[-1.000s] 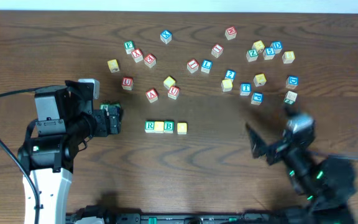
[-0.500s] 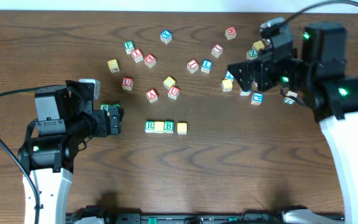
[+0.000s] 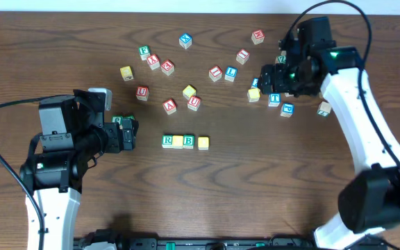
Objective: Spell out ROBOT
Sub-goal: 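Move the right gripper over the blue T block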
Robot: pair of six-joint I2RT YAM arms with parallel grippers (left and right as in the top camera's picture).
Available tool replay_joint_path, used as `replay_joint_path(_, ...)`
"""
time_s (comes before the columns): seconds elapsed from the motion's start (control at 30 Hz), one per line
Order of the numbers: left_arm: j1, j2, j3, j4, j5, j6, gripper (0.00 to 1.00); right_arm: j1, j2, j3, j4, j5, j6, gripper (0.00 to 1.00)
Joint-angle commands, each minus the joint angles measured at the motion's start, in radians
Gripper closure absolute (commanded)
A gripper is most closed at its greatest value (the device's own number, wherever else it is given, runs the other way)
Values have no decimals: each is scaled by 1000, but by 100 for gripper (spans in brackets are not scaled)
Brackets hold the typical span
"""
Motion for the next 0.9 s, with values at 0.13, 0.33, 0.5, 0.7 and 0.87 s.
replay_joint_path(0.13,4,-2,3,-3,1,13,3,7,151,21,18,100,137,14)
replay_joint_path(0.33,4,-2,3,-3,1,13,3,12,224,21,30,147,151,16)
replay_joint_path(0.5,4,-2,3,-3,1,13,3,11,251,21,32,187,163,18)
replay_joint_path(0.7,4,-2,3,-3,1,13,3,11,251,21,38,240,151,16)
replay_joint_path(0.87,4,-2,3,-3,1,13,3,12,251,21,36,232,84,12)
